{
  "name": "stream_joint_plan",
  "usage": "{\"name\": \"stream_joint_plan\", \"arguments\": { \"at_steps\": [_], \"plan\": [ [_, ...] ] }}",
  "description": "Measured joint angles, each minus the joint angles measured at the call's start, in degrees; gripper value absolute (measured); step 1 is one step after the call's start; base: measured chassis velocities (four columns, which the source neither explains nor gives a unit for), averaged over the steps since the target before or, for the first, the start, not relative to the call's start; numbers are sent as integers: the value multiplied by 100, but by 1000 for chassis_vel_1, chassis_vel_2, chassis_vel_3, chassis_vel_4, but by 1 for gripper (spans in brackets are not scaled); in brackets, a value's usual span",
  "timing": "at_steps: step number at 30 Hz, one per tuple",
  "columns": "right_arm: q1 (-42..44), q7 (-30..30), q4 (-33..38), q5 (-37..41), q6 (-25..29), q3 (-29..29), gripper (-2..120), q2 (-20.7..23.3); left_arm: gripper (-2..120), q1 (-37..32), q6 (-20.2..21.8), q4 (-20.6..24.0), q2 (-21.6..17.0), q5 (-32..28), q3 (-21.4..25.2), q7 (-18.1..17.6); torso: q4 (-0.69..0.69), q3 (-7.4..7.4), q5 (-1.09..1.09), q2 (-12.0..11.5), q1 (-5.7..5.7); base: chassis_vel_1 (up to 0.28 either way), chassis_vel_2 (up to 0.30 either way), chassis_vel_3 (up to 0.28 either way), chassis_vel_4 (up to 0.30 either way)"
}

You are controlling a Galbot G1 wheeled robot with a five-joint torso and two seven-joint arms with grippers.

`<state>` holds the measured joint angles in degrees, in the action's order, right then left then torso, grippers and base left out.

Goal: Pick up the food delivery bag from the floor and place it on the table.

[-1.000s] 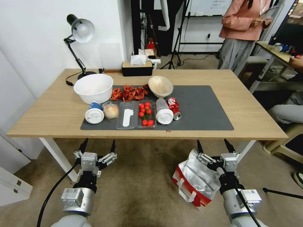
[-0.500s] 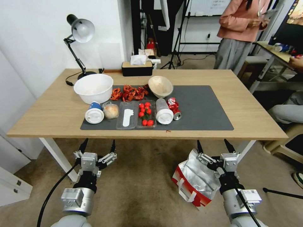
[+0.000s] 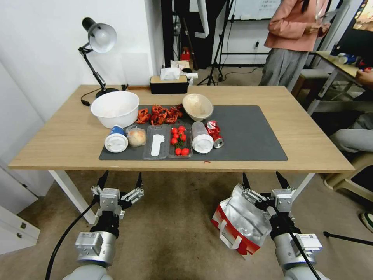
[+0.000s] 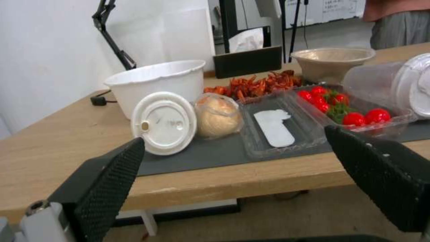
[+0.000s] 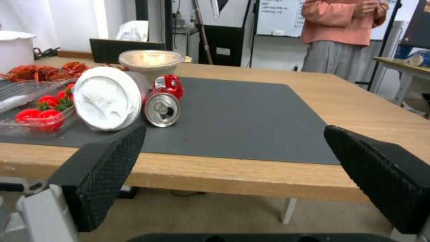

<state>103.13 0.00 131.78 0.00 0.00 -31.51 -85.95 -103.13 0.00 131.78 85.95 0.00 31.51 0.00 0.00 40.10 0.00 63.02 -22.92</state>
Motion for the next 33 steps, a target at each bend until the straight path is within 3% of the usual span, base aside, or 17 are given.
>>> {"name": "stream_joint_plan", "arguments": {
  "at_steps": [6,7,9,11,13,14,16,20,30,33],
  "plan": [
    [63,-27,29,95,-57,-32,100,20,100,13,20,0,-32,-51,-25,-51,0,0,0,0,0,0,0,0,0],
    [176,-107,115,250,-173,-95,100,56,100,47,89,0,-95,-169,-75,-161,4,0,4,0,0,0,0,0,0],
    [569,-373,400,766,-578,-346,100,179,100,153,321,14,-303,-543,-250,-506,-3,0,-5,0,0,0,0,0,0],
    [686,-517,450,966,-644,-454,100,212,100,213,457,27,-422,-761,-354,-704,-4,-1,-4,0,1,0,0,0,0],
    [695,-617,439,1109,-614,-548,100,243,100,331,722,59,-655,-1187,-548,-1099,1,0,2,0,2,0,0,0,0],
    [695,-617,439,1109,-614,-548,100,243,100,331,722,59,-655,-1187,-548,-1099,1,0,2,0,2,0,0,0,0],
    [664,-645,388,1154,-520,-606,100,265,100,454,1000,85,-901,-1638,-754,-1512,1,0,0,0,0,0,0,0,0],
    [644,-648,355,1188,-450,-653,100,271,100,598,1317,116,-1183,-2148,-991,-1982,-2,0,0,0,1,0,0,0,0],
    [660,-642,355,1122,-364,-665,100,188,100,615,1353,125,-1225,-2227,-1026,-2055,0,0,0,0,1,0,0,0,0],
    [684,-641,356,1071,-326,-656,100,150,100,563,858,2,-1256,-2201,-1014,-1987,0,0,-1,0,1,0,0,0,0]
  ]
}}
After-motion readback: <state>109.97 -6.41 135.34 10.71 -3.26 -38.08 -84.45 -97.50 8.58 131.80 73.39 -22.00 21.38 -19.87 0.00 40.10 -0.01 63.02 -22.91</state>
